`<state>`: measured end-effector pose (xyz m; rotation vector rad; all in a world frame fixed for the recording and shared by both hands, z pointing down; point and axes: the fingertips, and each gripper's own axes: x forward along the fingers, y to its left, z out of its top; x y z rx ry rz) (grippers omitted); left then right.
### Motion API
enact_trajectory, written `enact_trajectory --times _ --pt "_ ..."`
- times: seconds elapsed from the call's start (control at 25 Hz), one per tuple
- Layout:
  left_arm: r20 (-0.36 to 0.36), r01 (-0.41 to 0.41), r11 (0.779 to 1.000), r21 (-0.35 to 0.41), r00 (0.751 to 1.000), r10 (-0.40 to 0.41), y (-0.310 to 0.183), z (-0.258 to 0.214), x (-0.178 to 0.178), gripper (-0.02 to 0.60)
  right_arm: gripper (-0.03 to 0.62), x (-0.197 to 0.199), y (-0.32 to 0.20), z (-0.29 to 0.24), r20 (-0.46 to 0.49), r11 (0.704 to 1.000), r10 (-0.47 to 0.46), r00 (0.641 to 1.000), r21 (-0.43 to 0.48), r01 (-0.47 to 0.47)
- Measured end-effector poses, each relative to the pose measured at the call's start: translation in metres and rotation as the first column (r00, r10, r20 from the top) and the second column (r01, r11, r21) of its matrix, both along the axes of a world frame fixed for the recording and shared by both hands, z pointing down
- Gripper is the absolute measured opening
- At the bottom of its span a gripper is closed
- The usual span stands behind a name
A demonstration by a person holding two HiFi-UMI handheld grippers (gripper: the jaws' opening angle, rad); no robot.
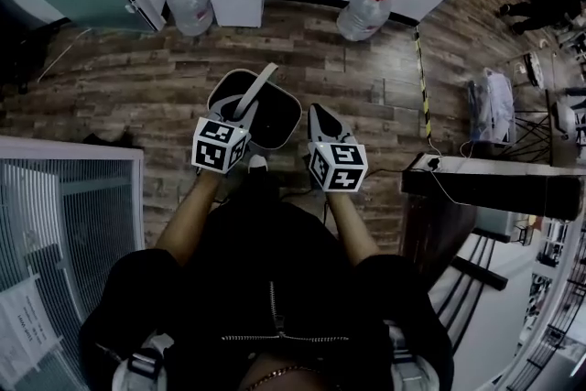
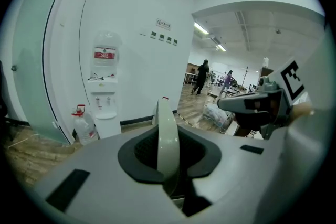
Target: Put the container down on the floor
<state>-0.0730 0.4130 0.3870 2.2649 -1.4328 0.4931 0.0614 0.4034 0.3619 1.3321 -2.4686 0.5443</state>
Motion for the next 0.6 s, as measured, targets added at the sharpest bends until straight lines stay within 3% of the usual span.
enact_trajectory --times 0.6 --pt "-0.007 -0.057 0.998 -0.017 0.998 0.057 -0.089 0.005 -0.034 0.06 0.011 -0.047 -0.091 0.005 -0.009 1.0 0.026 1.0 -0.012 -0.026"
